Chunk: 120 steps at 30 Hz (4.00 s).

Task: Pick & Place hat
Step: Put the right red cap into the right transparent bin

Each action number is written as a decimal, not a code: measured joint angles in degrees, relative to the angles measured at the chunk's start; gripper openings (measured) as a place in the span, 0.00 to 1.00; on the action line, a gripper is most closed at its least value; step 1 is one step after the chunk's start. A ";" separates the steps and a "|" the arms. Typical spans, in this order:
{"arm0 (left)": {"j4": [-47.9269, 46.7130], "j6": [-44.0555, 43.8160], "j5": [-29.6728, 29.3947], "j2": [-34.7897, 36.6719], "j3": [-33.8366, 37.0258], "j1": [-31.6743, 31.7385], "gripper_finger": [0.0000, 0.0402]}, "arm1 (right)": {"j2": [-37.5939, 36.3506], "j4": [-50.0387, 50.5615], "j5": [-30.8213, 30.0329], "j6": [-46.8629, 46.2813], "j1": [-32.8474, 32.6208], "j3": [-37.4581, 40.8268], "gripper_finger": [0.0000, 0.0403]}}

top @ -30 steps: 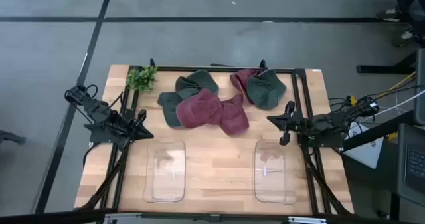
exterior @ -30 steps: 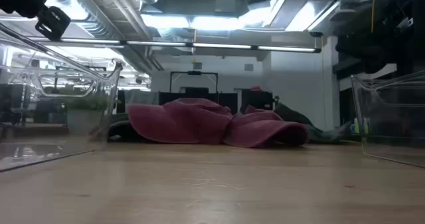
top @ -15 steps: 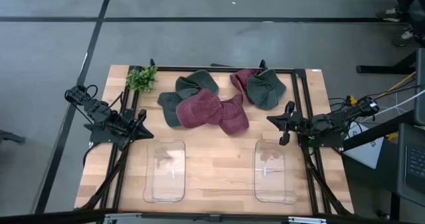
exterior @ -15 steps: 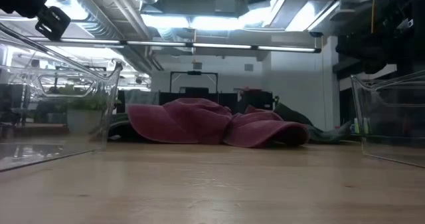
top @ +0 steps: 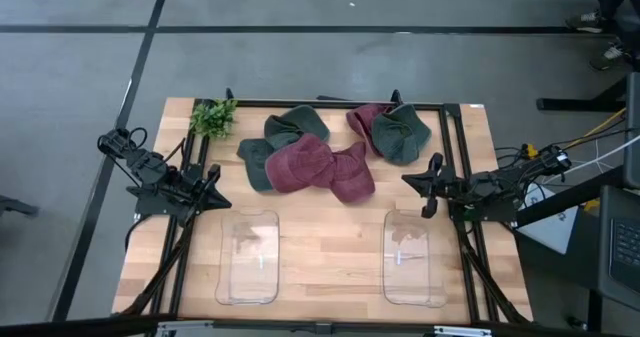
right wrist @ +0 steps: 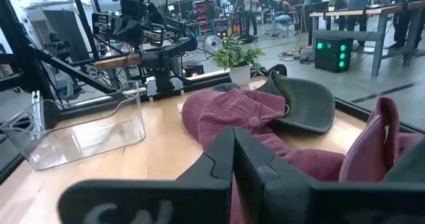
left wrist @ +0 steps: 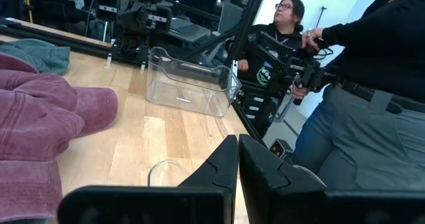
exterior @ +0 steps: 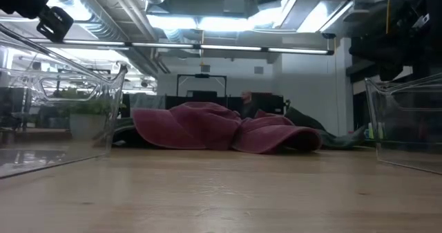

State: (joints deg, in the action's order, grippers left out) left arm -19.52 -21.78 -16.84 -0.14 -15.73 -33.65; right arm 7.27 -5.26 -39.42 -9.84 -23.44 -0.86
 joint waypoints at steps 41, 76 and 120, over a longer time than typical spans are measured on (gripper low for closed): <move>0.01 0.02 0.00 0.00 0.00 0.01 0.03 | 28.28 33.40 -9.07 -0.46 18.06 -40.63 0.02; -0.01 0.01 0.00 0.00 -0.01 0.01 0.02 | 61.48 64.52 11.41 -6.68 42.35 -73.69 0.38; 0.00 0.01 0.00 0.01 -0.01 0.02 0.03 | 81.54 62.10 35.17 -0.49 51.74 -73.73 0.38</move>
State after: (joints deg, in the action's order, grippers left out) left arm -19.52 -21.77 -16.84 -0.13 -15.74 -33.63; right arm 88.80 56.84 -4.25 -10.33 28.29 -74.59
